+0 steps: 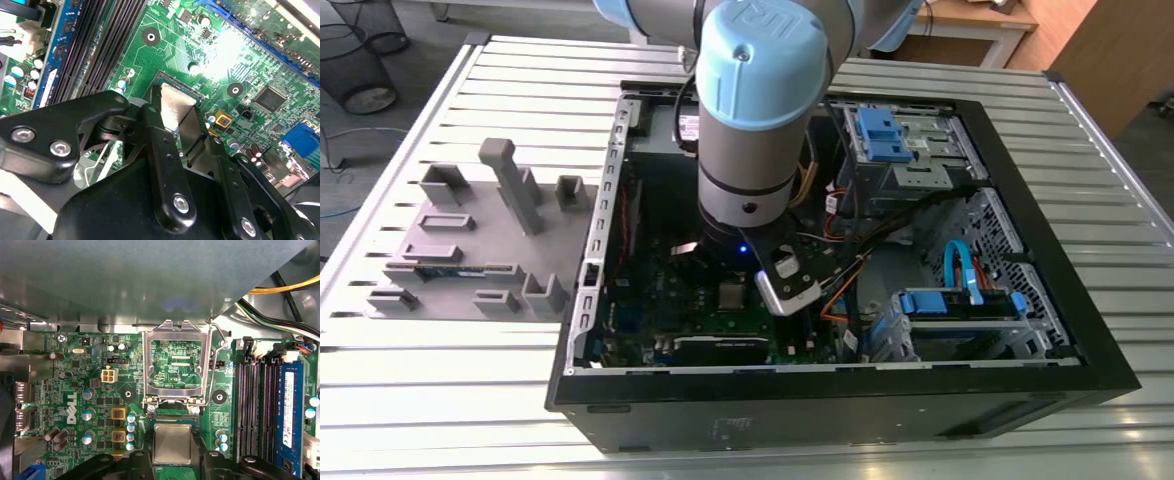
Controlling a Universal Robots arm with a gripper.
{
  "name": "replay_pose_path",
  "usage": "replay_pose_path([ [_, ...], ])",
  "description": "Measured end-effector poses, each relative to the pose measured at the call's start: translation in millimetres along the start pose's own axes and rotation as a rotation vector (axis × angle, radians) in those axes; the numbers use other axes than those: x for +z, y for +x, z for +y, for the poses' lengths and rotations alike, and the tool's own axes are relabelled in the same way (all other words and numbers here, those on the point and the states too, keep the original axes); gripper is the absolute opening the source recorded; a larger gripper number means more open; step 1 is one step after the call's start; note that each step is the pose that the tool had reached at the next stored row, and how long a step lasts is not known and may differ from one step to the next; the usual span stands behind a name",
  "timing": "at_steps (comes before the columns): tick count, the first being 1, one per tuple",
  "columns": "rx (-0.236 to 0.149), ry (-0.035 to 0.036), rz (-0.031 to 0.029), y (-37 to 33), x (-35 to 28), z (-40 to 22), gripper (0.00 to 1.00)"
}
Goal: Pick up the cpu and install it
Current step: 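Place the cpu into insertion slot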
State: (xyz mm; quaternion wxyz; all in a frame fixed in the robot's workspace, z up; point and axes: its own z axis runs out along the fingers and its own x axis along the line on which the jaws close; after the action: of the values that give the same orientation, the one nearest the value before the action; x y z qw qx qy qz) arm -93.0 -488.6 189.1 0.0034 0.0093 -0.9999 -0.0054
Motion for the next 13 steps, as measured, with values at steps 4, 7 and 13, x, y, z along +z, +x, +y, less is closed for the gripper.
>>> replay_pose_path([
  [4,0.0,0.0002,0.0002,0.0,0.0,0.0,0.45],
  [7,0.0,0.0002,0.0,0.0,-0.1,0.0,0.45],
  [13,0.0,0.0,0.0,0.0,-3.4,0.0,0.45],
])
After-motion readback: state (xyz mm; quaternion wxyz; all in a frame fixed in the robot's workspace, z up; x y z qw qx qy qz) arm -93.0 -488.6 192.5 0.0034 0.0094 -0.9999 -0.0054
